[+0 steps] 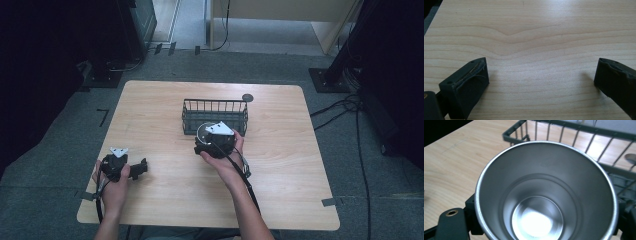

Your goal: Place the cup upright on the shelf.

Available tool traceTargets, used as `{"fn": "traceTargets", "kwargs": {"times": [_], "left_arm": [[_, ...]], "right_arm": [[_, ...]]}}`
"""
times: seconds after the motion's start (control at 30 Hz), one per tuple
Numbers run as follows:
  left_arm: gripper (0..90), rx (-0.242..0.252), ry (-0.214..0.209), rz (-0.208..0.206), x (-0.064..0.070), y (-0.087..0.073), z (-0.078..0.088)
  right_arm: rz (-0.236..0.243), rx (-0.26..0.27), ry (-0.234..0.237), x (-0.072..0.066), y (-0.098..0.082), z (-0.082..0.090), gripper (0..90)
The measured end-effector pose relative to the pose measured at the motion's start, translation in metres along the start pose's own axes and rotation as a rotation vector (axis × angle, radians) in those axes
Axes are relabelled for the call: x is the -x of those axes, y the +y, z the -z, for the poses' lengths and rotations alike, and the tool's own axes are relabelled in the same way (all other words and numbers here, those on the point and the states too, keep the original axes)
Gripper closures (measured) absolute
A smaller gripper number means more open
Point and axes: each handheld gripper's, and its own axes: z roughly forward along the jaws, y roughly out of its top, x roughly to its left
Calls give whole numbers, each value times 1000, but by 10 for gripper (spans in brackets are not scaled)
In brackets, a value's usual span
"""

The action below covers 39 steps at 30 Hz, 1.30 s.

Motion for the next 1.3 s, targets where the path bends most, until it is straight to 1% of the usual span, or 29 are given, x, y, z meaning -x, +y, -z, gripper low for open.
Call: {"fn": "traceTargets", "kwargs": {"times": [0.03,0.07,0.1,0.13,0.17,0.3,0.4,0.43,0.5,0.6,0.73,0.77,1.0,1.2,1.3], "left_arm": [[0,0,0,2,0,0,0],[0,0,0,2,0,0,0],[0,0,0,2,0,0,0],[0,0,0,2,0,0,0],[0,3,0,4,0,0,0],[0,3,0,5,0,0,0],[0,3,0,5,0,0,0],[0,3,0,5,0,0,0],[0,3,0,4,0,0,0],[0,3,0,5,0,0,0],[0,3,0,5,0,0,0],[0,3,0,5,0,0,0],[0,1,-1,3,0,0,0],[0,1,0,3,0,0,0],[0,0,0,4,0,0,0]], "right_arm": [[-4,9,-11,5,3,2,178],[-4,9,-11,5,3,2,178],[-10,16,-24,9,7,5,178],[-10,16,-24,9,7,5,178],[-13,26,-32,13,10,7,178],[-21,40,-48,21,17,10,178],[-26,47,-54,24,20,11,178],[-27,52,-65,27,24,12,178],[-30,57,-70,29,26,12,178],[-32,74,-89,37,34,13,178],[-47,85,-98,44,42,13,178],[-47,85,-98,44,42,13,178],[-65,103,-125,59,57,7,178],[-64,110,-141,65,63,1,178],[-73,108,-144,69,66,-6,179]]}}
